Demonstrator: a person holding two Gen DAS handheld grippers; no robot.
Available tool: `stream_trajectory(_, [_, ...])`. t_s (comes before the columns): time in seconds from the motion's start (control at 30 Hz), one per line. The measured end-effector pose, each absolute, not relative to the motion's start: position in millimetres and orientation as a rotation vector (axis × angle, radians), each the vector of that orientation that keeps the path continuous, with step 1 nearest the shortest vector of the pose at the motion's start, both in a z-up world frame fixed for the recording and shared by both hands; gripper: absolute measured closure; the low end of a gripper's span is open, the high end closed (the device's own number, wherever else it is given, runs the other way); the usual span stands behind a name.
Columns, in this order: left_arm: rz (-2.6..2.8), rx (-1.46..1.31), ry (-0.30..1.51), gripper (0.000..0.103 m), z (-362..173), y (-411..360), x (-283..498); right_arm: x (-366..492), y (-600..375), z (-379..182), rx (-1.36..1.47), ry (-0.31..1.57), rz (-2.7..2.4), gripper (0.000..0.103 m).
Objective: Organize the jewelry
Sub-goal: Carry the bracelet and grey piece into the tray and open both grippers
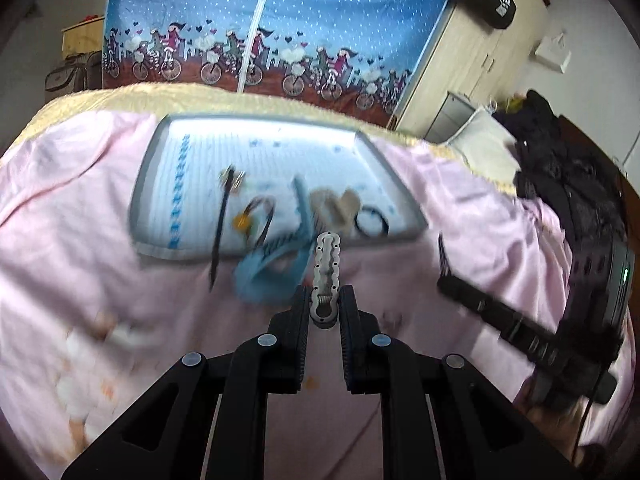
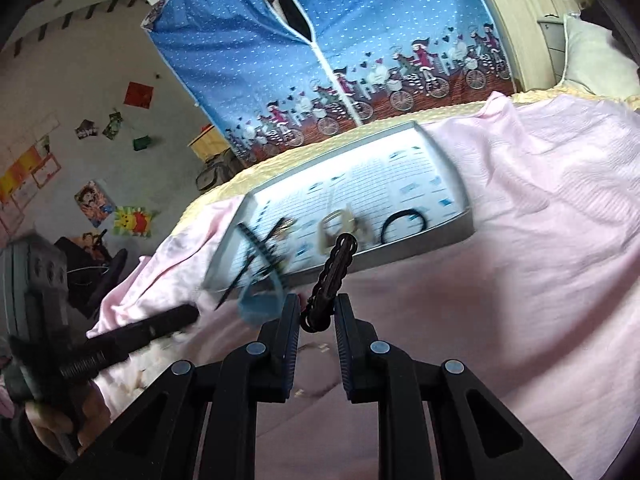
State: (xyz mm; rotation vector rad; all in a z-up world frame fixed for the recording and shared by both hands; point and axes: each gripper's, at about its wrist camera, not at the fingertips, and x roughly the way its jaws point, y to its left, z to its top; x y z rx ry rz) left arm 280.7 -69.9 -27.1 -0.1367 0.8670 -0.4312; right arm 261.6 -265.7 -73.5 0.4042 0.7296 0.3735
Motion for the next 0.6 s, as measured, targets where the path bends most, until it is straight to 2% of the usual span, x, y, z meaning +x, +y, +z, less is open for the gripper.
stream_trajectory(0.2, [-0.455, -0.110, 0.837, 0.091, -24, -104, 332, 298, -286, -82, 0.363, 0.692, 0.318, 0.086])
stream_trajectory(0.6, [-0.352, -0.071, 0.925, 0.091, -63, -135, 415, 361, -294, -113, 0.324, 0.735, 0.329, 0.086])
